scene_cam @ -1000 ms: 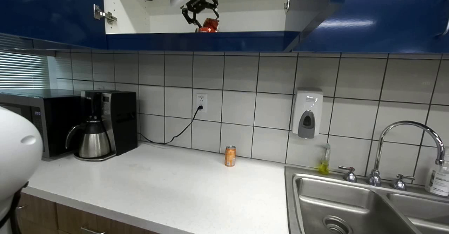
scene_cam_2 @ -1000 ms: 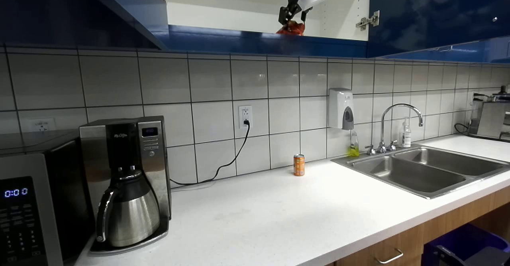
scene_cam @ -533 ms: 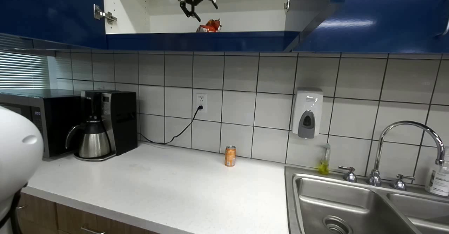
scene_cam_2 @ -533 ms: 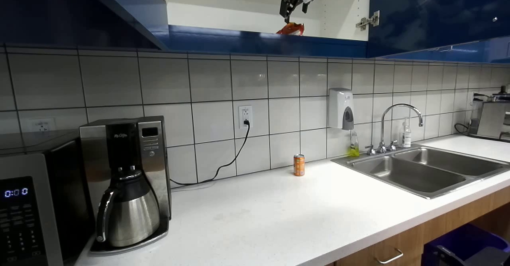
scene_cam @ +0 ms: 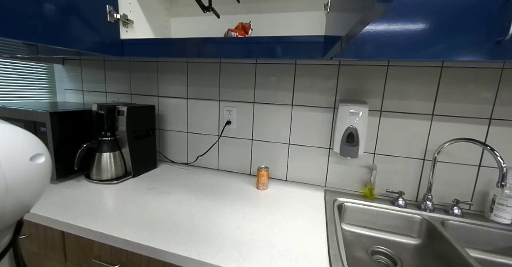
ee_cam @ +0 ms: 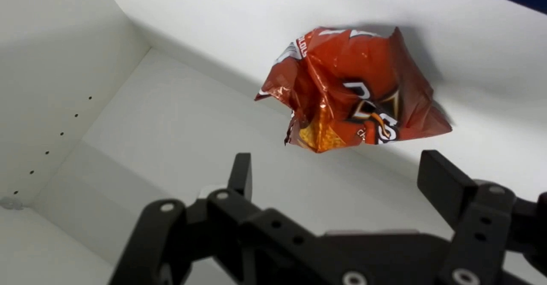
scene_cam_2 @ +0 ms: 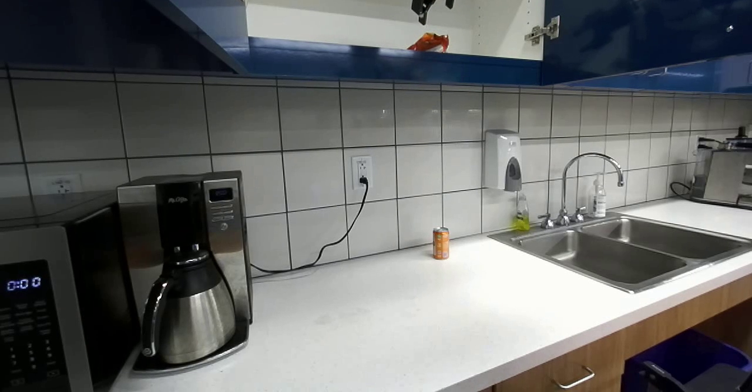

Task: Put the orange sachet in the top cabinet

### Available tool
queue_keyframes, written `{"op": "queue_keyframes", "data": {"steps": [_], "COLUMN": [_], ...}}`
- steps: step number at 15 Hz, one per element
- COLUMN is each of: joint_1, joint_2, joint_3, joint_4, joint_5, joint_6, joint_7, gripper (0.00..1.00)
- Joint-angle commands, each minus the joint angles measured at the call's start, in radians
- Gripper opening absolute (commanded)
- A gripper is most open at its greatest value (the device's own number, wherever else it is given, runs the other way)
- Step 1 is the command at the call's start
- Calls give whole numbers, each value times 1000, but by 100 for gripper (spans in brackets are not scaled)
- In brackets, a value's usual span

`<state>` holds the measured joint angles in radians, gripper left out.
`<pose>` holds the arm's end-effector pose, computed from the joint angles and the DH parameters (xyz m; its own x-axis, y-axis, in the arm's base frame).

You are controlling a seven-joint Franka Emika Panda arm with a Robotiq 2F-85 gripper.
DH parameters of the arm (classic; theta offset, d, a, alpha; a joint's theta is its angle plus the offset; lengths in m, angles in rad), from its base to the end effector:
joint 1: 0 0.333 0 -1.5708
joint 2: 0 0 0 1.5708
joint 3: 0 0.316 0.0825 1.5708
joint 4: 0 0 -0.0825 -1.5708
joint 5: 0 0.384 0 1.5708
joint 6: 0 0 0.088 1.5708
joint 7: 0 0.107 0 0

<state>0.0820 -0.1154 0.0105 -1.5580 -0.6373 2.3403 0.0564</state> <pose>0.5524 0.0424 0.7925 0.5988 0.4260 0.6782 -0.0354 -0.8319 0.5538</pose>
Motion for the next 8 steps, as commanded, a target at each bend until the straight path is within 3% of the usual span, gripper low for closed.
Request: {"op": "queue_keyframes", "data": {"steps": [1, 8], "joint_1": [-21, -31], "joint_2": [-117, -323], "joint_3": [48, 113], "joint_4": [-140, -412], "joint_5": [-40, 1], "joint_6": [15, -19], "joint_7": [58, 125], "gripper": [100, 100]}}
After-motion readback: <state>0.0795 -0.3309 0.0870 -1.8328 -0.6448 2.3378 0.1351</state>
